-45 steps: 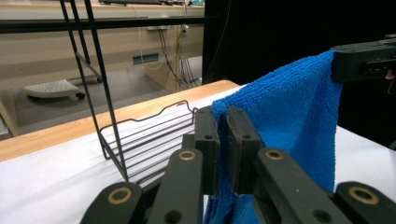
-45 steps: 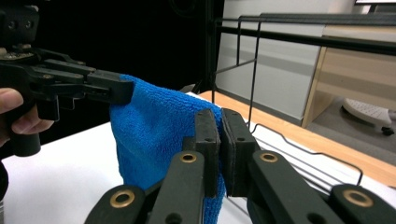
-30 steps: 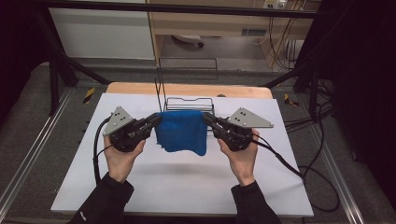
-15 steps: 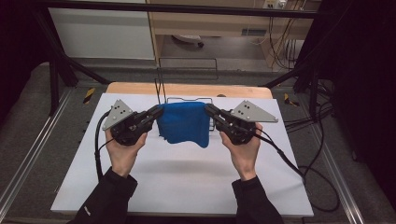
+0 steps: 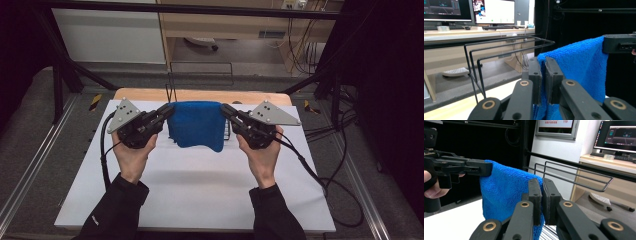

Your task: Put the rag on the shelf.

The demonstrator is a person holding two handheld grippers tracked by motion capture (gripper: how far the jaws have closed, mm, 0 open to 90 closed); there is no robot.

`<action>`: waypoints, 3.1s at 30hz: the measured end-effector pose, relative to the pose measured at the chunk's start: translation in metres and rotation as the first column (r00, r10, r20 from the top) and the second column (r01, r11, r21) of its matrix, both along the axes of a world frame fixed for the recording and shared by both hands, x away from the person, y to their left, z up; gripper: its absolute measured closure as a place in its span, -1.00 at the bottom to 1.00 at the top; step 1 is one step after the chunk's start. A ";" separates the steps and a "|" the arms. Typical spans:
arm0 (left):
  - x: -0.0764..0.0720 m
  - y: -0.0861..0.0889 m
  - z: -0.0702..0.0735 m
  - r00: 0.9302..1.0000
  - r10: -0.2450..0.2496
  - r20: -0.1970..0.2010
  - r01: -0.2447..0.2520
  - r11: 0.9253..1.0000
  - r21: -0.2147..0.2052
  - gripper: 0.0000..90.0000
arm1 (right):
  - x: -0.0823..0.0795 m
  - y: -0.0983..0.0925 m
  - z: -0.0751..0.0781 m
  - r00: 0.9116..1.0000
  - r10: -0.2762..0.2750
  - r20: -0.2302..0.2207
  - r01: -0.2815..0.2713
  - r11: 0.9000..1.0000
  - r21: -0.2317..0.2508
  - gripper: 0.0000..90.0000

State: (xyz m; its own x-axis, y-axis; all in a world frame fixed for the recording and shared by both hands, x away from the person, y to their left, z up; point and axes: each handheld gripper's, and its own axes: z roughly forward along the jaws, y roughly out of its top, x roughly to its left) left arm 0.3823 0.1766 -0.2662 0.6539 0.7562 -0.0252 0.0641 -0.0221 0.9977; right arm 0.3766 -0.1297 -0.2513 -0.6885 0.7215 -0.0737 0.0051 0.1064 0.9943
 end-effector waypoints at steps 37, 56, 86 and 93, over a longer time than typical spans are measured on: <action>0.033 -0.011 0.057 0.994 0.028 0.103 -0.019 0.996 -0.088 0.87 | 0.032 -0.003 0.052 0.993 -0.058 0.108 0.049 0.996 0.077 0.93; 0.052 -0.017 0.095 0.988 0.050 0.146 -0.038 0.996 -0.082 0.87 | 0.053 -0.006 0.084 0.986 -0.087 0.143 0.075 0.994 0.085 0.93; 0.111 -0.018 0.107 0.983 0.122 0.141 -0.109 0.989 -0.096 0.87 | 0.113 0.004 0.103 0.986 -0.106 0.126 0.097 0.992 0.079 0.93; 0.124 -0.014 0.100 0.981 0.135 0.143 -0.125 0.989 -0.077 0.87 | 0.131 0.011 0.096 0.986 -0.121 0.114 0.115 0.992 0.054 0.92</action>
State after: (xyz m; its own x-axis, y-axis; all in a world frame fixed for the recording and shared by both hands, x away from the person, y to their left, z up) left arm 0.5062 0.1624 -0.1661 0.5504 0.8348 0.0100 -0.0855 0.0445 0.9953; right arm 0.5073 -0.1192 -0.1550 -0.5871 0.8017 -0.1124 -0.1012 0.0651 0.9927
